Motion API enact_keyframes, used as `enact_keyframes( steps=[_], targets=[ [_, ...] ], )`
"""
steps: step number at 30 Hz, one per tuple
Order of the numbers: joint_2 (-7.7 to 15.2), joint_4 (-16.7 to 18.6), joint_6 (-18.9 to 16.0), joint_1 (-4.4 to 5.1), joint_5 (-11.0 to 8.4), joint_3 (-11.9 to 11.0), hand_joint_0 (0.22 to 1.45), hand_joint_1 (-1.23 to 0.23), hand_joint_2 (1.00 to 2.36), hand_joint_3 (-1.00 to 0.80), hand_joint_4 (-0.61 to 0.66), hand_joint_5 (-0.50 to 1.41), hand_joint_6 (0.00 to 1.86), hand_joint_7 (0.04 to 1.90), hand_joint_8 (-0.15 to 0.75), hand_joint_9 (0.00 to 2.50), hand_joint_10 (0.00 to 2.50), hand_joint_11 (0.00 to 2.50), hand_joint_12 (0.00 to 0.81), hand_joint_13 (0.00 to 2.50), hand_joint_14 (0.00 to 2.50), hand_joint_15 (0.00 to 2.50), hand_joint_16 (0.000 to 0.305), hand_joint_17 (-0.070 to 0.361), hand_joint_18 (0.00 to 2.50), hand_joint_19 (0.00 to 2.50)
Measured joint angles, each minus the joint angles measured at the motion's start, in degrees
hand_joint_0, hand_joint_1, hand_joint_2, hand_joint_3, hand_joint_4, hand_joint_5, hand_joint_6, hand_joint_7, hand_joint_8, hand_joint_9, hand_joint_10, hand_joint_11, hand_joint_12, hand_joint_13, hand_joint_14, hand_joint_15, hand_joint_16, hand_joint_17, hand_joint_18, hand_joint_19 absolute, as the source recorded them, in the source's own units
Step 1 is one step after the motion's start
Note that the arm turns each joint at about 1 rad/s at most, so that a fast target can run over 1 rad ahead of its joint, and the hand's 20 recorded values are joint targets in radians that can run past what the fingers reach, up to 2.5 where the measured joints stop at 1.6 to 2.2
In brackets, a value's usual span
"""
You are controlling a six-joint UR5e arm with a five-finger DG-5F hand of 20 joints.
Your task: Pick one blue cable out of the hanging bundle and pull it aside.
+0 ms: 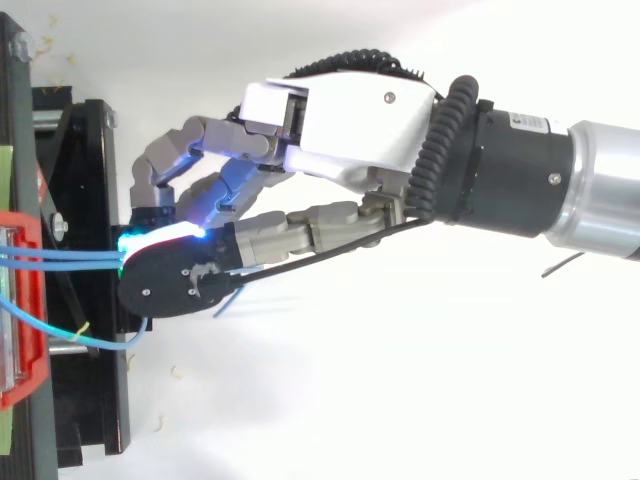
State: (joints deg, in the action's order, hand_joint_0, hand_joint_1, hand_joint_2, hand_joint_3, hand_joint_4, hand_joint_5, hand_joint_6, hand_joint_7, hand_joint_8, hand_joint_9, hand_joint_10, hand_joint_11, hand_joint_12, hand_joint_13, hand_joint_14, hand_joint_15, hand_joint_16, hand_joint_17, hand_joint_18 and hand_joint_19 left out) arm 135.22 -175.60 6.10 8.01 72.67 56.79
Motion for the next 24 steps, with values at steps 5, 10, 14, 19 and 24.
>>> enact_keyframes(
  steps=[5,10,14,19,24],
  targets=[
    [-0.03,-0.08,-0.04,-0.02,-0.05,-0.02,0.6,-0.68,1.02,-0.19,0.14,-0.2,0.89,1.0,0.325,0.83,0.01,0.51,0.349,0.65,0.01,0.34,0.052,0.117,0.63,0.39],
    [-0.04,-0.09,-0.04,-0.13,0.0,-0.02,0.63,-0.76,1.02,-0.23,0.1,-0.2,0.89,1.01,0.322,0.83,0.01,0.52,0.348,0.65,0.01,0.33,0.052,0.116,0.65,0.37],
    [-0.24,-0.09,-0.02,-0.27,0.01,-0.03,0.69,-0.83,1.02,-0.32,0.07,-0.21,0.91,1.07,0.314,0.84,0.01,0.52,0.34,0.66,0.01,0.31,0.051,0.115,0.69,0.35],
    [-0.79,-0.25,0.13,-0.42,-0.05,-0.03,0.74,-0.86,1.0,-0.5,0.03,-0.2,0.91,1.08,0.305,0.87,0.01,0.52,0.334,0.69,0.01,0.32,0.049,0.111,0.73,0.34],
    [-1.2,-0.72,0.61,-0.52,-0.03,-0.02,0.74,-0.9,1.0,-0.5,0.04,-0.19,0.91,1.07,0.302,0.9,0.01,0.52,0.327,0.71,0.01,0.32,0.049,0.11,0.75,0.34]
  ],
)
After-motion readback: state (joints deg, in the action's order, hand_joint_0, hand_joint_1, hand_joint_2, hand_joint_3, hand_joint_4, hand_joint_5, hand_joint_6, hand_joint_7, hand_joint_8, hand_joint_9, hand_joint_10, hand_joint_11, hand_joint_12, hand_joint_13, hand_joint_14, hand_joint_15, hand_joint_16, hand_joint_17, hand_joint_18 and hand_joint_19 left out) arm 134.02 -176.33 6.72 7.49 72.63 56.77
